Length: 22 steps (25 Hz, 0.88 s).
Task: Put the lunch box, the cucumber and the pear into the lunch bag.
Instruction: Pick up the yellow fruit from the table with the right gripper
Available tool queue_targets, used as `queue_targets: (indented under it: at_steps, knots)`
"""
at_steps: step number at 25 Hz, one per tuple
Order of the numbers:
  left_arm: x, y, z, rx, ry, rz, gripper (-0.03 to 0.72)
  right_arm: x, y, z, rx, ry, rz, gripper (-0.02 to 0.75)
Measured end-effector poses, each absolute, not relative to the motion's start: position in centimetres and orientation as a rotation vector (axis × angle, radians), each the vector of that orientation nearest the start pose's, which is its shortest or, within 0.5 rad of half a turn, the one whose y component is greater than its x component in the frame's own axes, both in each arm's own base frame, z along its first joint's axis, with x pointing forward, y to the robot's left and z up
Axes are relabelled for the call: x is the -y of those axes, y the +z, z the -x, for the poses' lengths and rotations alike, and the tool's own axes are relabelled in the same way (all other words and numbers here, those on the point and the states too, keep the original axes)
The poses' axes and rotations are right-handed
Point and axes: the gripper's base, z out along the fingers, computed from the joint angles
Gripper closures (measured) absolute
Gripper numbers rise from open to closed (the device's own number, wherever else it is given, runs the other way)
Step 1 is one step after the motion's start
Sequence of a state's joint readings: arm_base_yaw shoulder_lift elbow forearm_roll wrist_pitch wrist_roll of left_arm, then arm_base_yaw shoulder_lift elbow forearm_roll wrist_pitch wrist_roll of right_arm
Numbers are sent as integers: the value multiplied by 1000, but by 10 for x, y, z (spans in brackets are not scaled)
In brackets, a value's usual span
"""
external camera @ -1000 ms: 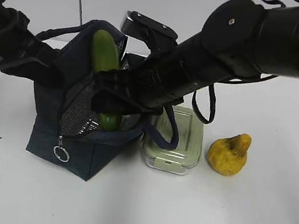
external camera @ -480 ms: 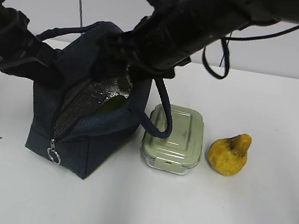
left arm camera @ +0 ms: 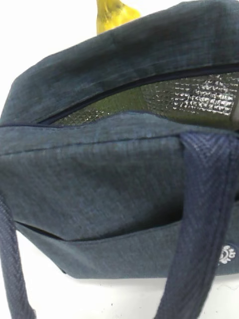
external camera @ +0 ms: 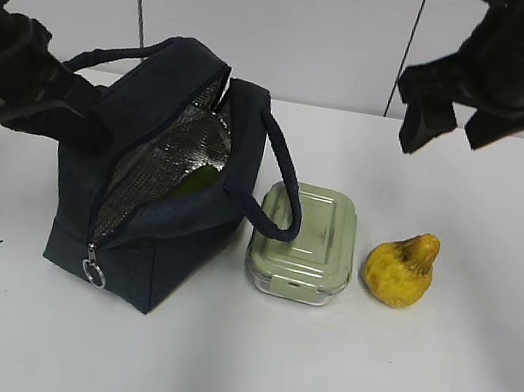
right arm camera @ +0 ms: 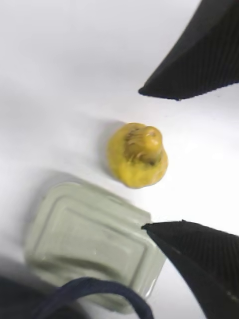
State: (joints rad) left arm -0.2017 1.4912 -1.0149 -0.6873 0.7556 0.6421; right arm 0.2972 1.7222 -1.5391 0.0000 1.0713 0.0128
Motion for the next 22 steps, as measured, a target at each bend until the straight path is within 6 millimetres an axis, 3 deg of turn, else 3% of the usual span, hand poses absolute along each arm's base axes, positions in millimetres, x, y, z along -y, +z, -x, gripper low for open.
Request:
queue_targets:
  at_steps: [5, 8, 16, 22]
  knots:
    - [99, 263, -285, -2492, -617, -551, 707, -101, 259, -353, -2905, 22, 403, 154]
    - [99, 263, -285, -2493, -616, -553, 707, -99, 239, -352, -2954, -8, 419, 154]
    - [99, 263, -285, -2493, -615, -553, 707, -88, 213, -364, -2978, -26, 386, 163]
    - [99, 263, -285, -2494, -613, -555, 707, -90, 192, -373, -2983, -3, 422, 253]
